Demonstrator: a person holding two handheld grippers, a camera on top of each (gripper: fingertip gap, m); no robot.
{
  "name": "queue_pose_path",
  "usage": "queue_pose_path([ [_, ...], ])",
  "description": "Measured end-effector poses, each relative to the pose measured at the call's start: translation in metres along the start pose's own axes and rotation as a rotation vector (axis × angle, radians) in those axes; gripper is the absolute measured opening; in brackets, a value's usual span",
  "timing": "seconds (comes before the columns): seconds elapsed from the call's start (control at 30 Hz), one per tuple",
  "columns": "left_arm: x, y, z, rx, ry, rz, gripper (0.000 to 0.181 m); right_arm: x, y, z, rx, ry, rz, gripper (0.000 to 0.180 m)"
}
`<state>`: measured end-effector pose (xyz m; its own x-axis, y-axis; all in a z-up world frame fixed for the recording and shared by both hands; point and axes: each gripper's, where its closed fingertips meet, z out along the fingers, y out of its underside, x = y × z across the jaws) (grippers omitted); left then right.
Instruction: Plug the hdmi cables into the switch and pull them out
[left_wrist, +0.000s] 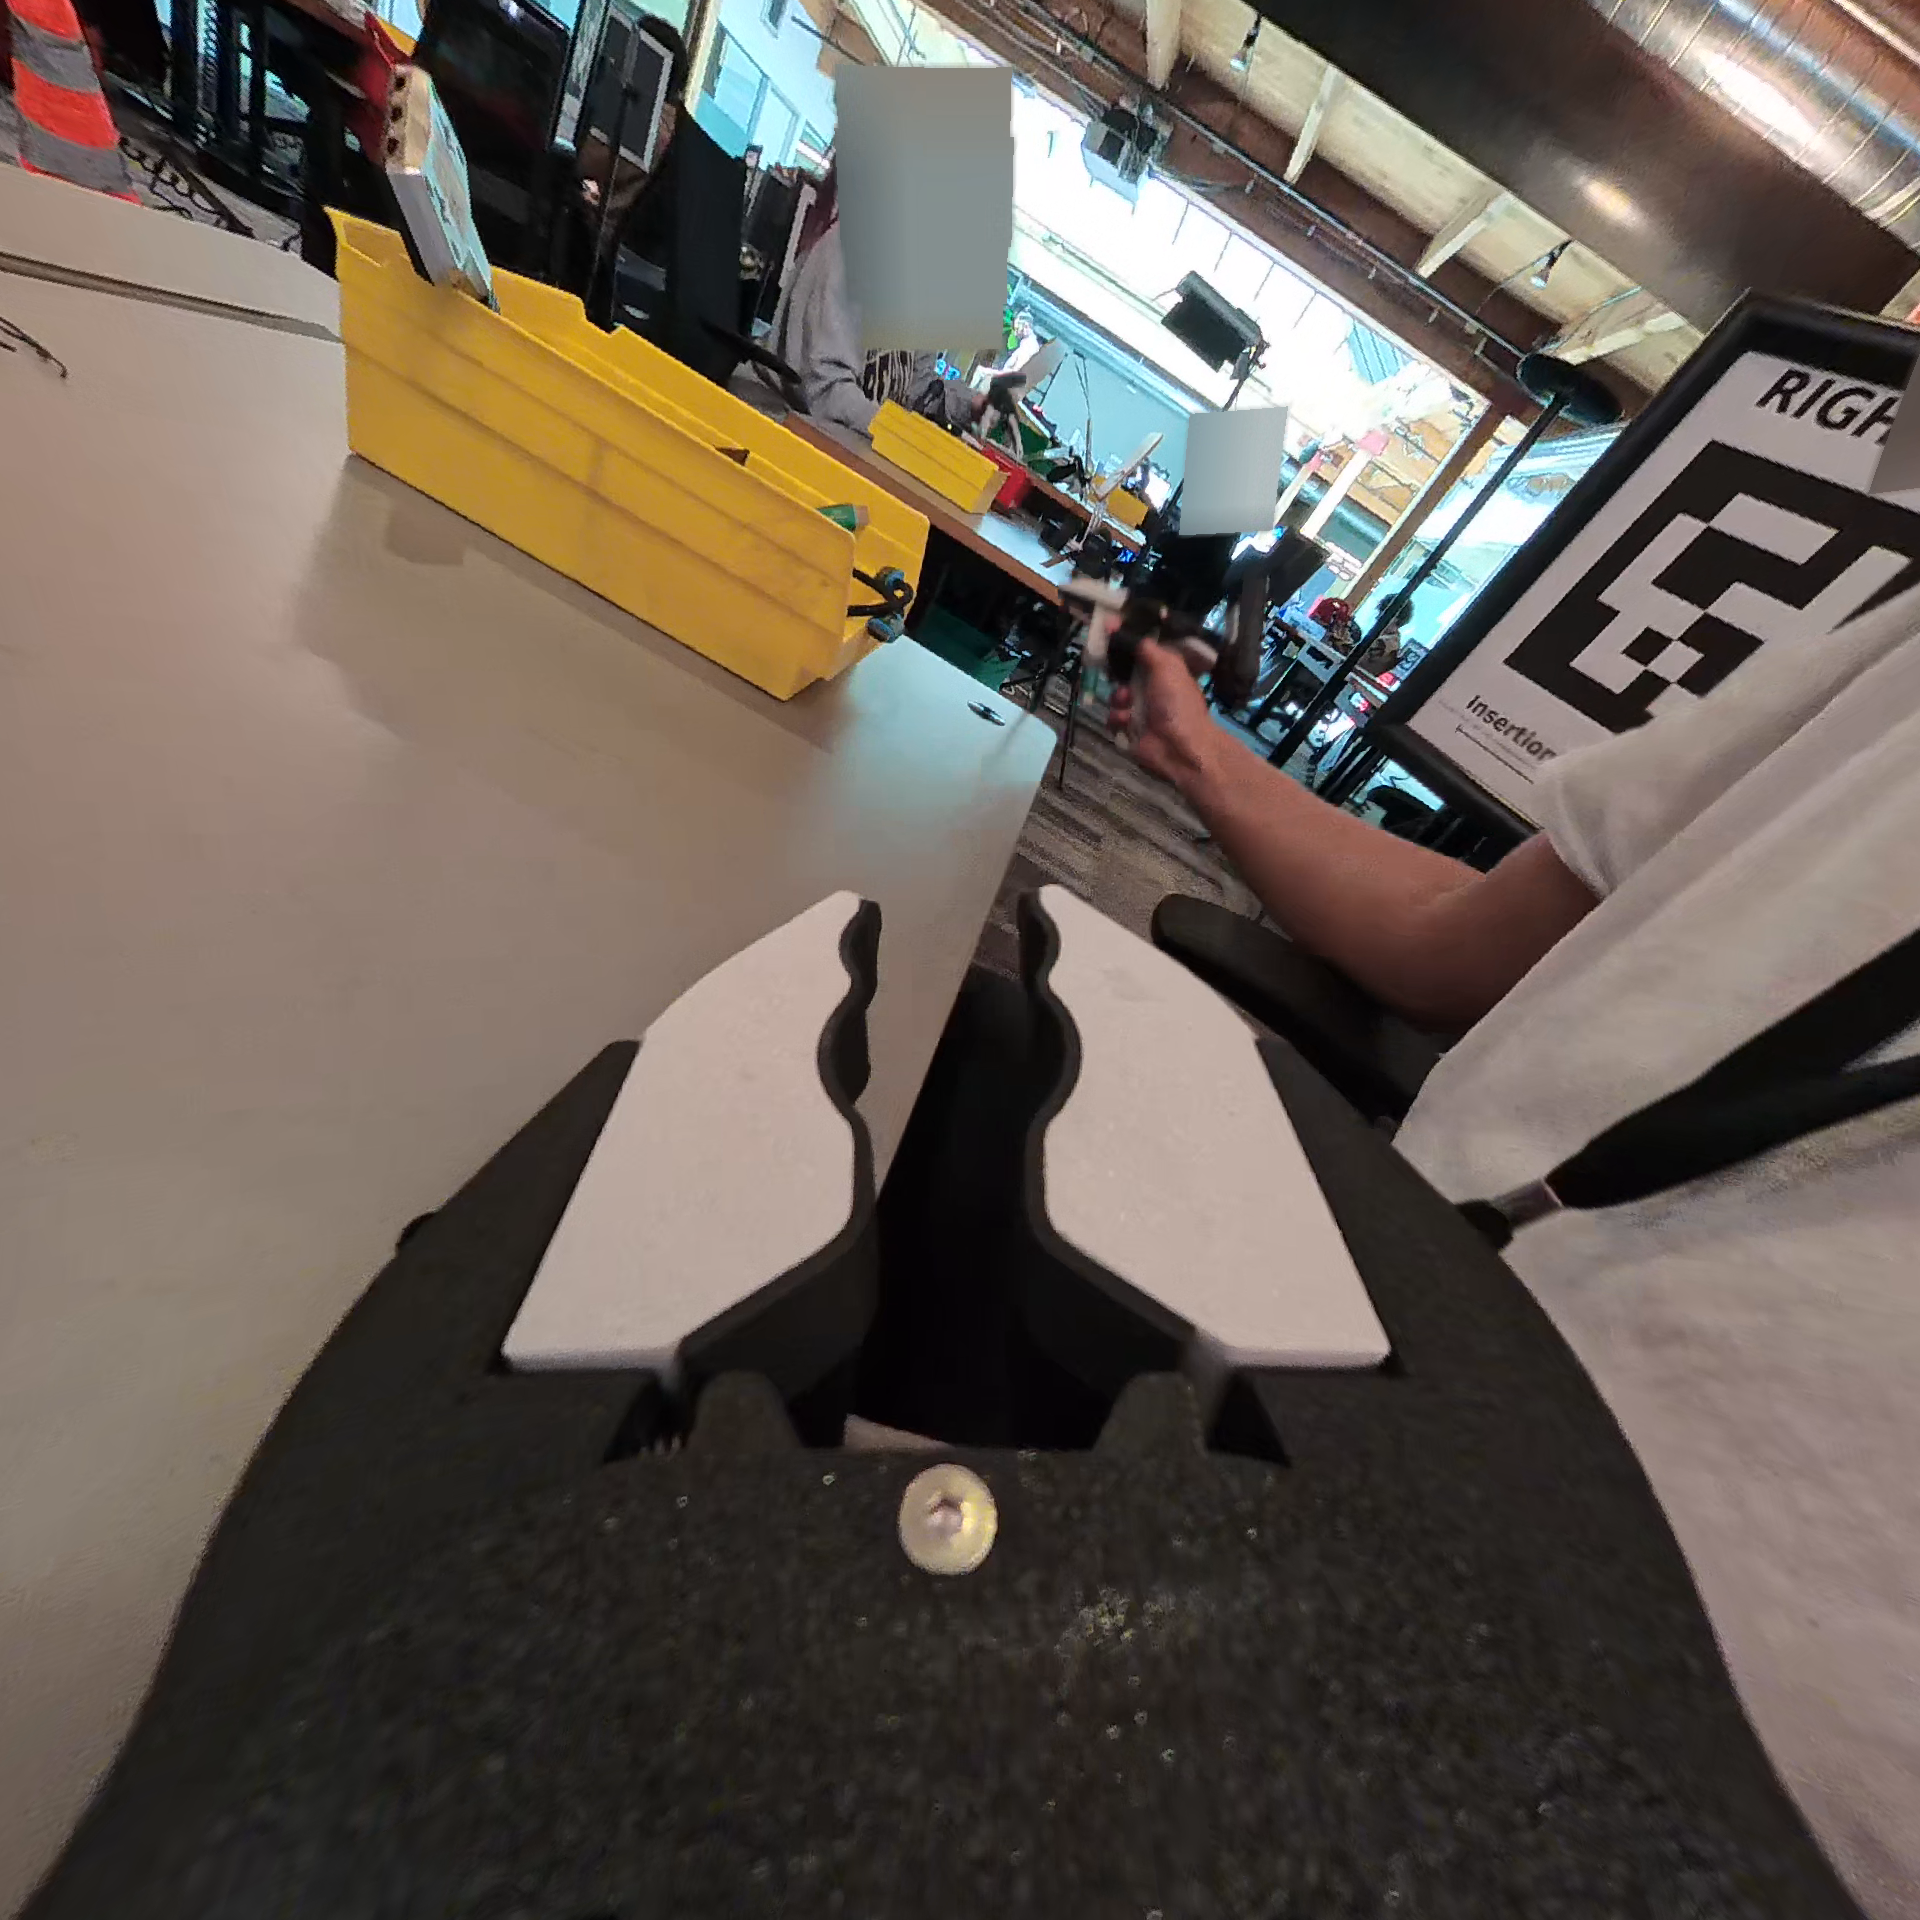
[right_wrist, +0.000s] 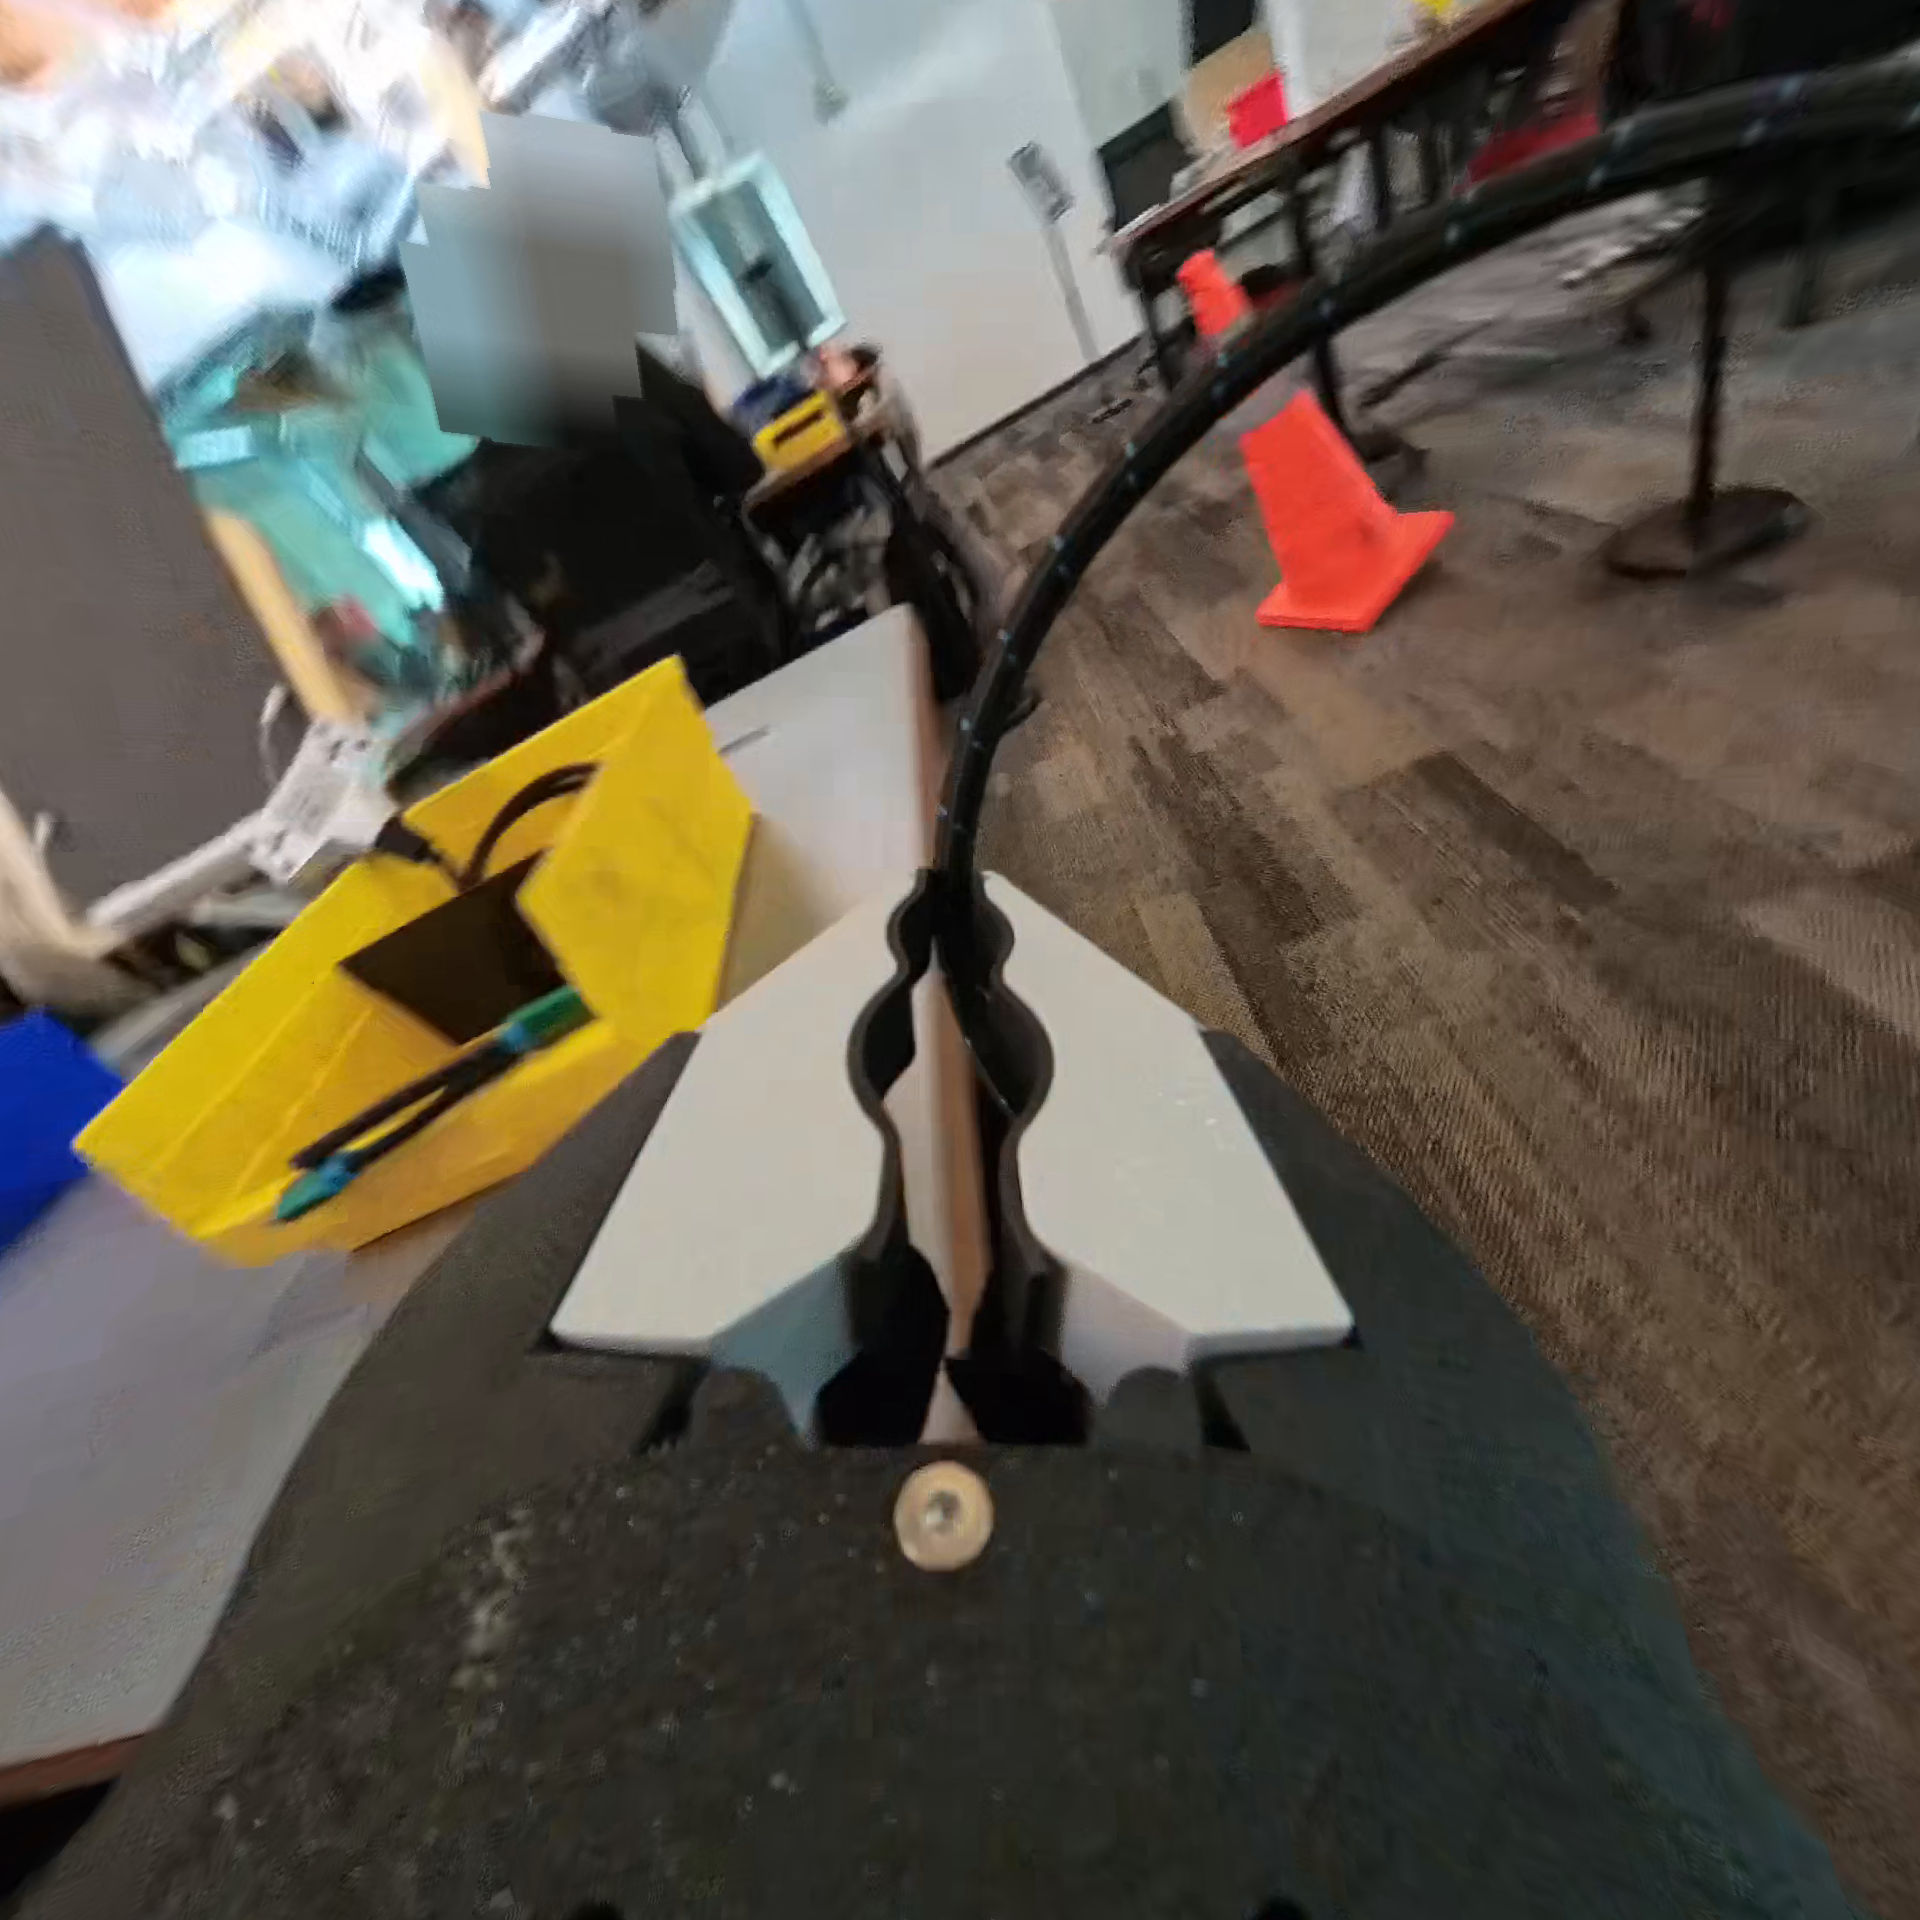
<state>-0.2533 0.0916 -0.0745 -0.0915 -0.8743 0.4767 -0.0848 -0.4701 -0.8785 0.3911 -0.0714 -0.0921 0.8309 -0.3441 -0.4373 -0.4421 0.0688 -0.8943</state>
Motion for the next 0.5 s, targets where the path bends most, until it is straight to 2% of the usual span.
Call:
queue_pose_path([
  [0.1,0.006,0.003,0.004,-0.021,0.01,0.01,0.026,-0.098,-0.024,0.029,-0.123,-0.115,-0.224,0.006],
  [0.23,0.015,0.012,0.01,-0.072,0.028,0.036,0.026,-0.213,-0.019,0.054,-0.359,-0.257,-0.512,0.006],
  [0.37,0.022,0.019,0.012,-0.109,0.032,0.067,0.026,-0.269,0.014,0.063,-0.743,-0.314,-0.644,0.006],
  [0.5,0.026,0.021,0.014,-0.119,0.036,0.085,0.026,-0.271,0.058,0.052,-1.193,-0.232,-0.863,0.006],
])
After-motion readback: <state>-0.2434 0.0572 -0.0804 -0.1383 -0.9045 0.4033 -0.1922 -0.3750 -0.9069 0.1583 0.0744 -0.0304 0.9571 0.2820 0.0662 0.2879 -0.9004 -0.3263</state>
